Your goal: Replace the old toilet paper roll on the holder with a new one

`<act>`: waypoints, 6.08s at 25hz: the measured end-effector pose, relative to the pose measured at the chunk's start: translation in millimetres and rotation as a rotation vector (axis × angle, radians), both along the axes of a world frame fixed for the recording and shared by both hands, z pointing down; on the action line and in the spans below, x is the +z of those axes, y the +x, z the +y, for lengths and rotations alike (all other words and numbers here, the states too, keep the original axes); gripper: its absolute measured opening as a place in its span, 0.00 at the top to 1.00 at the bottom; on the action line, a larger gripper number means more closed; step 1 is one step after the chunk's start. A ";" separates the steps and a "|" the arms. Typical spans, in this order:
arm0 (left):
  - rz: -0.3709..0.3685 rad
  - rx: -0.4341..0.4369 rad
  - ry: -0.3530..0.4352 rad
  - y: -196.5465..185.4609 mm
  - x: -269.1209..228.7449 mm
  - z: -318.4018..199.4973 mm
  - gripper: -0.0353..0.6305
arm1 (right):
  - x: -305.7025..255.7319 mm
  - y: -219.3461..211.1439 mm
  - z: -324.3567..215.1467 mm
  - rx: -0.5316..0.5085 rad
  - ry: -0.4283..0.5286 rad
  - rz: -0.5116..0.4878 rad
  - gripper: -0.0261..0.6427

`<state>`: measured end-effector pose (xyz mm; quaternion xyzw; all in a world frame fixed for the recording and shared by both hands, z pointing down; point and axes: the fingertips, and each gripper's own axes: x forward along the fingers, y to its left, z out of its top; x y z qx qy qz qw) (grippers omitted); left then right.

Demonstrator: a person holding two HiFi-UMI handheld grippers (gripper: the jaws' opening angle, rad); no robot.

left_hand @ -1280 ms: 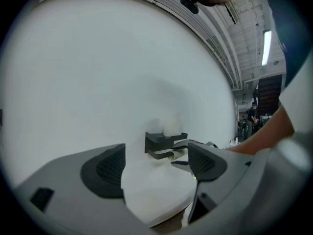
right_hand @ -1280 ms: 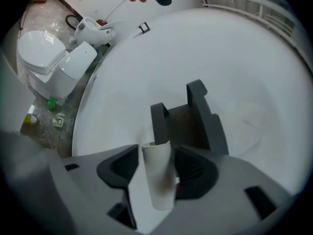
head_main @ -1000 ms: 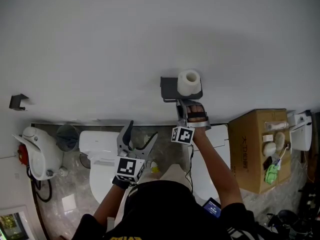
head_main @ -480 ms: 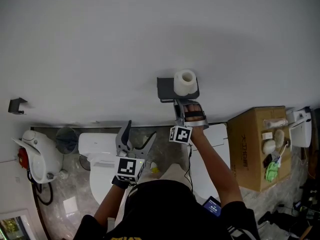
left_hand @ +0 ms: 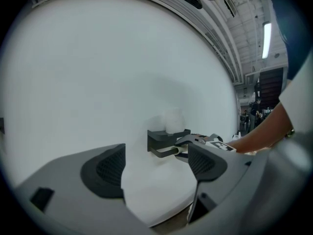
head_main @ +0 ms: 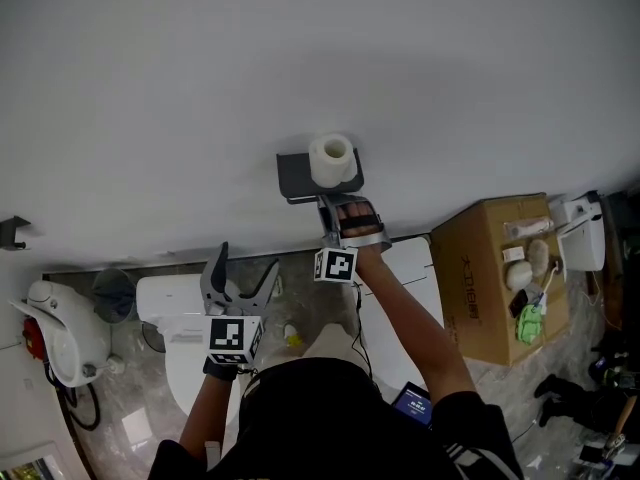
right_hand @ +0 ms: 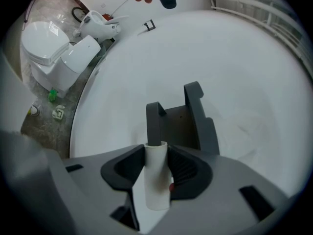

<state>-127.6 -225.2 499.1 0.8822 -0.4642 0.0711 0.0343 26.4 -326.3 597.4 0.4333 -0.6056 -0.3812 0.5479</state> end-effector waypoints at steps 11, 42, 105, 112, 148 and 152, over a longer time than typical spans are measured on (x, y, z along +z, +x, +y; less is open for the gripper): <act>0.000 -0.024 0.005 -5.8 -2.8 -6.2 0.34 | 1.1 16.8 3.0 0.011 -0.024 0.021 0.74; 0.038 -0.016 -0.014 -0.1 -1.5 -11.0 0.34 | 3.1 77.1 7.2 0.154 -0.044 0.018 0.74; 0.060 0.006 0.008 191.7 -48.3 -122.9 0.31 | -141.6 161.7 84.0 0.234 0.164 -1.244 0.72; 0.083 -0.021 0.012 176.9 -43.0 -121.9 0.55 | -144.0 165.5 83.1 0.246 0.179 -1.249 0.72; -0.284 0.406 0.155 291.7 -35.5 -56.8 0.55 | -151.6 210.1 114.2 0.361 0.284 -1.254 0.72; -0.337 0.434 0.159 299.4 -19.2 -54.1 0.55 | -153.4 214.6 113.4 0.374 0.292 -1.258 0.72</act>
